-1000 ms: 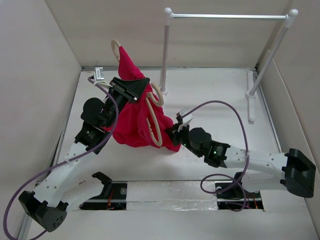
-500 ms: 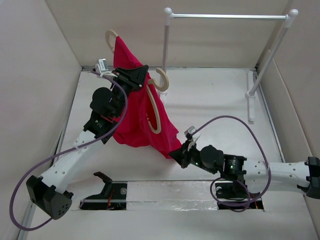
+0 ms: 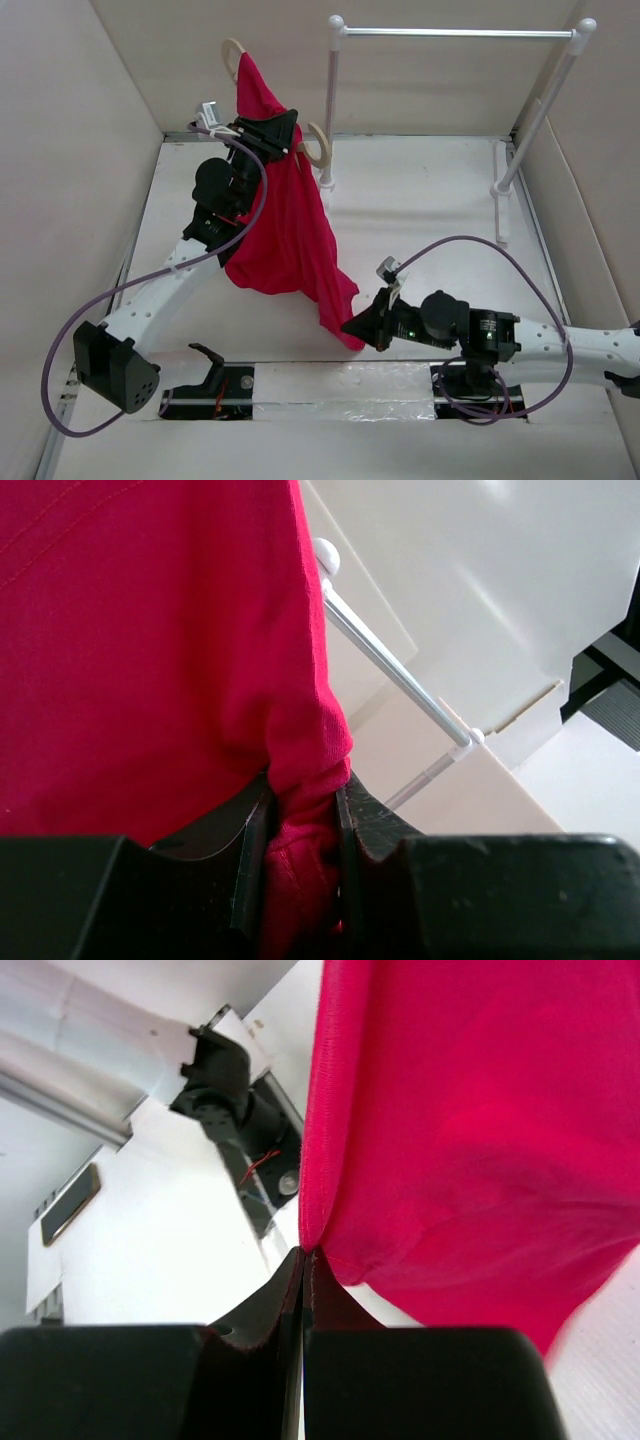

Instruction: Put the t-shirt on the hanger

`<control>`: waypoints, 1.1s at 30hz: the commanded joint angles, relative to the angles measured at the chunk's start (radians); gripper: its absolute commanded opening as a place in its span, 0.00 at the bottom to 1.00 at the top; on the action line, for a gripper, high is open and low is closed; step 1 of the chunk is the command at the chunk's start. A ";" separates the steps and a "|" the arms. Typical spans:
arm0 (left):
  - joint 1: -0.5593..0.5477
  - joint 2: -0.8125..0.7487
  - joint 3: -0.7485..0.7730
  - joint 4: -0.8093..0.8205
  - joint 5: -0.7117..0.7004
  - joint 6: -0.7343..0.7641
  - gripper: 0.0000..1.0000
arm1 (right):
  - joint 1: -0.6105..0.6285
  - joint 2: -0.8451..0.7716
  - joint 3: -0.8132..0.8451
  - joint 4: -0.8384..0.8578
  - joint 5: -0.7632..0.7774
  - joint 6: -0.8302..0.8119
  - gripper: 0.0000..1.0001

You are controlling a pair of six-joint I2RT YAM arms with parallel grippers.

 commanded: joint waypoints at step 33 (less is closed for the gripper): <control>0.046 -0.414 -0.536 0.007 0.321 -0.315 0.00 | 0.052 0.308 0.467 0.307 0.456 -0.491 0.74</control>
